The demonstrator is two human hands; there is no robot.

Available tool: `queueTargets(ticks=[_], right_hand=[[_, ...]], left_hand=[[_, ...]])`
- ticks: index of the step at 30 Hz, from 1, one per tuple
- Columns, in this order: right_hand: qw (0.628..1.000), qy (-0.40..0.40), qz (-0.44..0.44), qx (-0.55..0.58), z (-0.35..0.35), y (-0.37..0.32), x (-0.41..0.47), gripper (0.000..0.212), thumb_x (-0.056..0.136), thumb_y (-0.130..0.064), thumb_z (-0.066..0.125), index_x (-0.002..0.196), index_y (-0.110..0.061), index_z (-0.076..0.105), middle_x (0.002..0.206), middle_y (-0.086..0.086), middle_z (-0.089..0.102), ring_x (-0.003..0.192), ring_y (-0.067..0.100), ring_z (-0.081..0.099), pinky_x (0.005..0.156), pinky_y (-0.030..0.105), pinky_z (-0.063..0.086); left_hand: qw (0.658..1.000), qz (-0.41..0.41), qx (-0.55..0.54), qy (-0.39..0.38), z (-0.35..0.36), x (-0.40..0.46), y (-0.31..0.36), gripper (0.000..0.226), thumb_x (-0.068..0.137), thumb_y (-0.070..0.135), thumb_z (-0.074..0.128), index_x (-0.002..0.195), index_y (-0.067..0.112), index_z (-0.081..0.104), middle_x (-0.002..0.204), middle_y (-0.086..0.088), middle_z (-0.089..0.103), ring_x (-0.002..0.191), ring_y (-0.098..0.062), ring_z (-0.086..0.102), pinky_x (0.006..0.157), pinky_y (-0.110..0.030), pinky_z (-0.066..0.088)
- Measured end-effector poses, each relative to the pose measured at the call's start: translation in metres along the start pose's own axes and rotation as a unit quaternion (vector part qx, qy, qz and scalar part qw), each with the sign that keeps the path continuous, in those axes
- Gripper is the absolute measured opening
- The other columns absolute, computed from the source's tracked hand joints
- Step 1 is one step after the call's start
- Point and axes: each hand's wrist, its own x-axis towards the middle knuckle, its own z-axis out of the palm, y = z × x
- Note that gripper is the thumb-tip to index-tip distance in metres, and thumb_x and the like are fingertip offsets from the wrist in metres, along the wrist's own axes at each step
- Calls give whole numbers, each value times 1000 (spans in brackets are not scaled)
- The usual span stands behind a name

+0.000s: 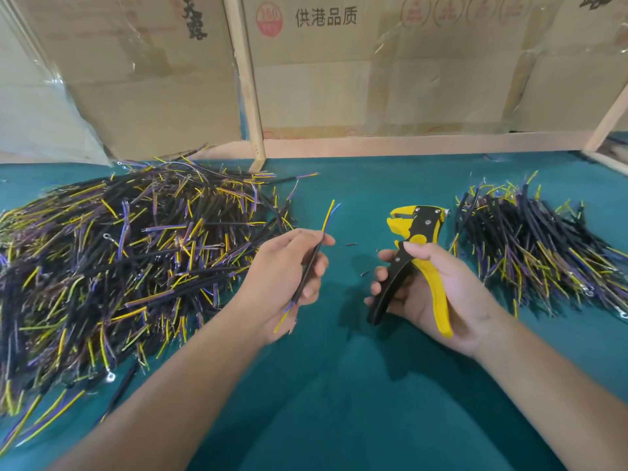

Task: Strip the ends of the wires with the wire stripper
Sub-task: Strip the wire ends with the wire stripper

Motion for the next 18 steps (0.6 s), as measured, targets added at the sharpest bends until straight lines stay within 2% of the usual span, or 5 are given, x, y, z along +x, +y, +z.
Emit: queueTargets(ticks=[5, 9, 18], right_hand=[[1000, -9, 5, 0, -2, -1, 3, 36, 85, -34, 59, 106, -4, 58, 79, 15, 58, 71, 32, 62, 71, 49, 59], [1000, -12, 9, -4, -4, 0, 5, 36, 86, -34, 58, 106, -4, 58, 80, 16, 58, 71, 33, 62, 72, 49, 58], [1000, -9, 8, -14, -2, -1, 0, 36, 86, -33, 58, 106, -3, 59, 81, 16, 58, 72, 33, 61, 73, 49, 59]], left_hand=[[1000, -10, -8, 23, 1, 0, 0, 19, 100, 18, 49, 96, 7, 64, 57, -4, 51, 35, -14, 33, 38, -20, 23], [998, 30, 32, 42, 2, -2, 3, 10, 100, 14, 50, 93, 9, 56, 57, -3, 55, 34, -17, 36, 37, -19, 29], [997, 52, 57, 29, 5, -4, 3, 11, 101, 16, 53, 90, 13, 51, 61, -3, 59, 37, -21, 48, 45, -26, 32]])
